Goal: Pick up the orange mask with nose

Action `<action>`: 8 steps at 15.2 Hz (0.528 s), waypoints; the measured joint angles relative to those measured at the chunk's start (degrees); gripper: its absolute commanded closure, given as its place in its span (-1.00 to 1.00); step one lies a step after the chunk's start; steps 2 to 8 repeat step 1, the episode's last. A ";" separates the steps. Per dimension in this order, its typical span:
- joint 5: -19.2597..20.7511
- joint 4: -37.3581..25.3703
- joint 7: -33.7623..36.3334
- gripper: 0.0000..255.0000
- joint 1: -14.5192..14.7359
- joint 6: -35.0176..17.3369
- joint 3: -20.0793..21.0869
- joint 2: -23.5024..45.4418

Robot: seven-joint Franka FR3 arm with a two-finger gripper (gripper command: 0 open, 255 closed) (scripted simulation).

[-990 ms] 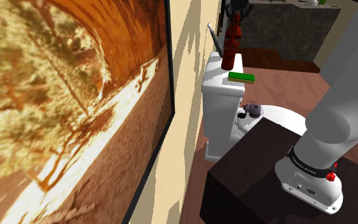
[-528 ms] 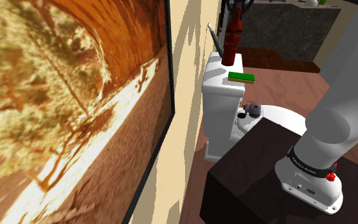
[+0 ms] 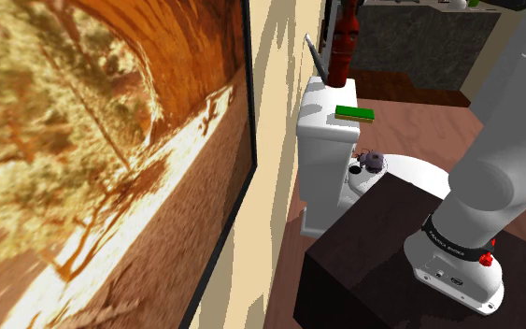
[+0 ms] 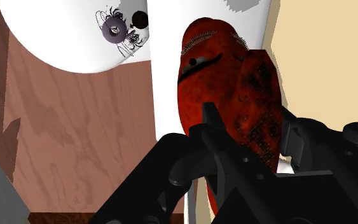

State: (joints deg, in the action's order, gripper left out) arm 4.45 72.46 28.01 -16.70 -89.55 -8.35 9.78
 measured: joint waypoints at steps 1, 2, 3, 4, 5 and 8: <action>-0.05 -1.13 -0.04 1.00 0.00 0.74 0.01 0.39; -0.05 -1.13 -0.04 1.00 0.00 0.74 0.01 0.39; -0.05 -1.13 -0.04 1.00 0.00 0.74 0.01 0.39; -0.05 -1.13 -0.04 1.00 0.00 0.74 0.01 0.39; -0.05 -1.13 -0.04 1.00 0.00 0.74 0.01 0.39; -0.05 -1.13 -0.04 1.00 0.00 0.74 0.01 0.39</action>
